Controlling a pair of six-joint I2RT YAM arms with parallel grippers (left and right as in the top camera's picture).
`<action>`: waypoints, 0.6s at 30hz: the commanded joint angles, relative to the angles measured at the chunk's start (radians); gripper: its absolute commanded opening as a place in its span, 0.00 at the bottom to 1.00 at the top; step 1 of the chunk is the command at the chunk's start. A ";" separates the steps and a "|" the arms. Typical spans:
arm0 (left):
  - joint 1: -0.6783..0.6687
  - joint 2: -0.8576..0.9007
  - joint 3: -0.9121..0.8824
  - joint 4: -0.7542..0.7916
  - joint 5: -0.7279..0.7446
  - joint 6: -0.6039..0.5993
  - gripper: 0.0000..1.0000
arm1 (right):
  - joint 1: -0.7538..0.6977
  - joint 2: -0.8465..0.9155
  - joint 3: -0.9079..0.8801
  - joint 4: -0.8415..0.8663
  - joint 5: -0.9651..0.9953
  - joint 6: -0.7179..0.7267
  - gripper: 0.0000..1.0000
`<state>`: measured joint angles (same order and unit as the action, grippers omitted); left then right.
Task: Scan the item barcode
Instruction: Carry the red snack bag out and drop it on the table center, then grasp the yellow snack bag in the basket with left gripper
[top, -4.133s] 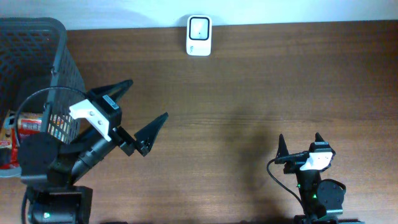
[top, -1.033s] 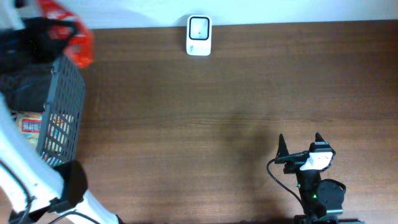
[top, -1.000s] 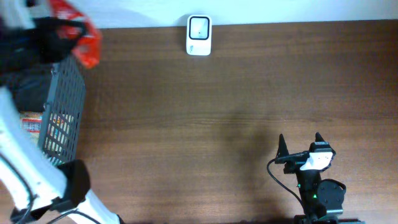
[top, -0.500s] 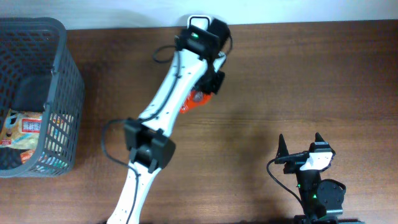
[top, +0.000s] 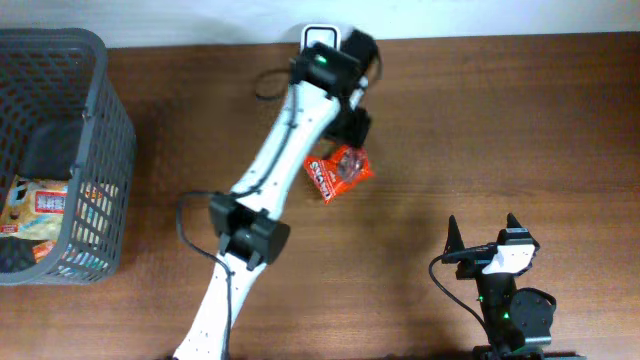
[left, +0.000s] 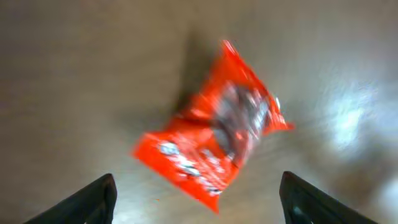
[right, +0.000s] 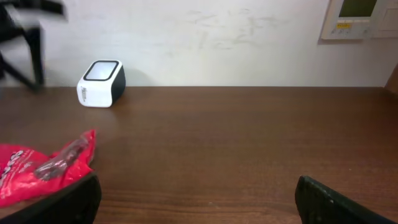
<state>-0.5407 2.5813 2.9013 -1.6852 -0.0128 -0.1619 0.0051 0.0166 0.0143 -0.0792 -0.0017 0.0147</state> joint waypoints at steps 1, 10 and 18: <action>0.147 -0.206 0.147 -0.003 -0.010 0.006 0.95 | -0.006 -0.004 -0.009 0.000 -0.005 -0.003 0.98; 0.870 -0.504 0.187 -0.003 -0.010 0.005 0.92 | -0.006 -0.004 -0.009 0.000 -0.005 -0.003 0.98; 1.173 -0.502 -0.375 0.103 -0.097 -0.194 0.90 | -0.006 -0.004 -0.009 -0.001 -0.005 -0.003 0.98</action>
<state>0.5888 2.0697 2.7243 -1.6596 -0.0528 -0.2348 0.0051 0.0166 0.0143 -0.0792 -0.0017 0.0151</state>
